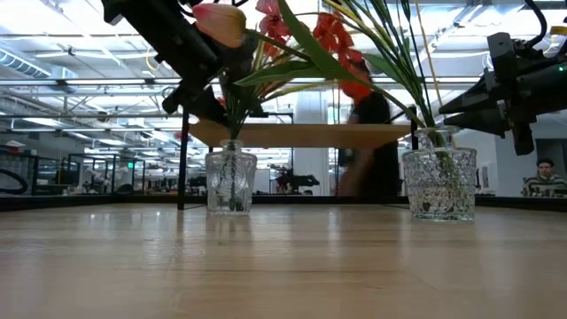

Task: Pick and place flowers into a vace then onto a shelf
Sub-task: Put the orange flowers into the left transparent vase, then put the right transparent vase on the shelf

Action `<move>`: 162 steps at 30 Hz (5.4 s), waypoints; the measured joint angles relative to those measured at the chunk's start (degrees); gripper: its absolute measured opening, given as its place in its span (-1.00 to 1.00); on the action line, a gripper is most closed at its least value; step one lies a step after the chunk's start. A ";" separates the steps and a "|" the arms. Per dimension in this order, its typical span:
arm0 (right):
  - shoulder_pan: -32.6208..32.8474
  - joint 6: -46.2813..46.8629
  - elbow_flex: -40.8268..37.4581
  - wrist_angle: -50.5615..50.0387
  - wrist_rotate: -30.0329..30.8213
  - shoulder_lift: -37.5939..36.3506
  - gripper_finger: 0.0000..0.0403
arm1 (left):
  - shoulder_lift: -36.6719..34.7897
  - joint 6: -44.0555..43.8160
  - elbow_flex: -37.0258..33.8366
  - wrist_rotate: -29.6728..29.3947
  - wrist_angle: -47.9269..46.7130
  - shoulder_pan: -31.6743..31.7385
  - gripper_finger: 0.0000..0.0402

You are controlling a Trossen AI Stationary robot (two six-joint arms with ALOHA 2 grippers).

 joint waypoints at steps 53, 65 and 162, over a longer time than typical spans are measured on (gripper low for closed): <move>0.00 0.02 0.00 -0.03 0.02 2.14 -0.50 | -7.48 -4.80 -0.07 1.14 -5.15 -5.53 0.45; -0.02 2.85 0.00 -0.55 0.08 4.41 -0.50 | -9.29 -1.59 0.26 5.90 -9.05 -6.29 0.35; 3.80 -22.98 7.13 20.96 -27.06 33.23 0.84 | -8.95 -41.93 0.13 14.16 -27.14 -14.51 0.28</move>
